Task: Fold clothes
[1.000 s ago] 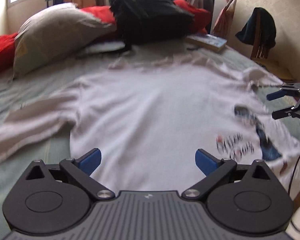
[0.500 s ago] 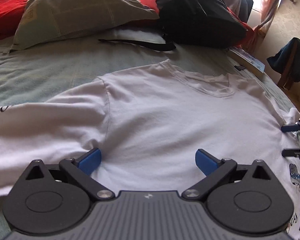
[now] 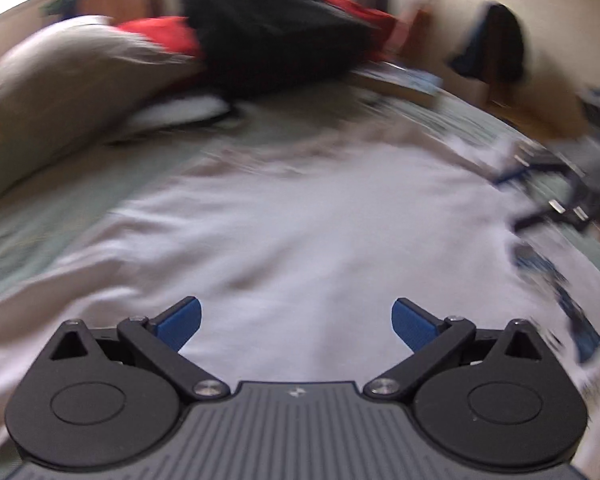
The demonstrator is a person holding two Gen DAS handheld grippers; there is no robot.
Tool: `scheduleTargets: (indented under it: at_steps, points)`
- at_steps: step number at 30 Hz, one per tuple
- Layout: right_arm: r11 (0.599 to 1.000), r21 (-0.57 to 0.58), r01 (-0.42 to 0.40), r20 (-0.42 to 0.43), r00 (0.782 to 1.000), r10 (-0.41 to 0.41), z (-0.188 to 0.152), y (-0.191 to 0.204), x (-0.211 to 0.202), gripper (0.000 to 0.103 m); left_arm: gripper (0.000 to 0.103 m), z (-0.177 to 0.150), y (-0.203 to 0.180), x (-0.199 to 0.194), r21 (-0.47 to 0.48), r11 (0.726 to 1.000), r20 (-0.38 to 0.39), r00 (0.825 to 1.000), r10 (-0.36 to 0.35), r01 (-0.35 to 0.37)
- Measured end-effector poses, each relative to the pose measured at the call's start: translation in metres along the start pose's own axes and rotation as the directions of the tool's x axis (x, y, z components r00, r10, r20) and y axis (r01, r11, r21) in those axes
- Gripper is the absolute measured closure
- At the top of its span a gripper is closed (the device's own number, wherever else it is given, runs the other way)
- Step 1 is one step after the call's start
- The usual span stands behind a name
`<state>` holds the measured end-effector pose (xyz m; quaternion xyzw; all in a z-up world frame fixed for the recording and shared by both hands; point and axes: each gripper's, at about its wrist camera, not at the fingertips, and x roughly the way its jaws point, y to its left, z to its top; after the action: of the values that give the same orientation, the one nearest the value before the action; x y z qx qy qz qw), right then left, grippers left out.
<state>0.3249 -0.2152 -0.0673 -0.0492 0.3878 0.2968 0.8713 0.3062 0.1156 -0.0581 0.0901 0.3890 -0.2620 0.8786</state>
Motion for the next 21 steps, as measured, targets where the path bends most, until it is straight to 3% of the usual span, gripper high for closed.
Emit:
scheduleTargets:
  at_steps: [3, 5, 10, 13, 17, 21]
  points:
    - [0.999, -0.019, -0.035, -0.002, 0.999, 0.035, 0.001, 0.014, 0.0, 0.0, 0.002, -0.018, -0.015, 0.013, 0.049, 0.995, -0.062, 0.995, -0.08, 0.083]
    - [1.0, -0.011, -0.029, -0.009, 1.0, 0.029, -0.004, 0.014, -0.003, 0.0, 0.002, -0.029, -0.007, 0.01, 0.048, 0.996, -0.038, 0.997, -0.072, 0.074]
    - [0.998, 0.065, 0.017, -0.041, 0.999, -0.015, -0.027, -0.004, -0.018, 0.0, 0.002, -0.046, 0.044, -0.015, -0.111, 0.993, -0.065, 0.998, 0.026, -0.033]
    - [0.994, 0.102, 0.041, -0.04, 0.999, -0.037, -0.038, -0.01, -0.033, 0.0, 0.002, -0.043, 0.046, -0.036, -0.127, 0.989, -0.083, 0.994, 0.07, -0.08]
    - [0.999, 0.045, -0.008, 0.007, 1.0, 0.008, -0.04, 0.016, -0.052, 0.0, 0.002, -0.044, 0.003, -0.06, 0.03, 0.999, -0.051, 0.999, 0.012, -0.01]
    - [0.994, -0.071, -0.089, 0.019, 0.996, 0.09, -0.041, 0.058, -0.053, 0.0, 0.002, -0.066, -0.047, -0.073, 0.211, 0.976, -0.076, 0.997, -0.032, 0.047]
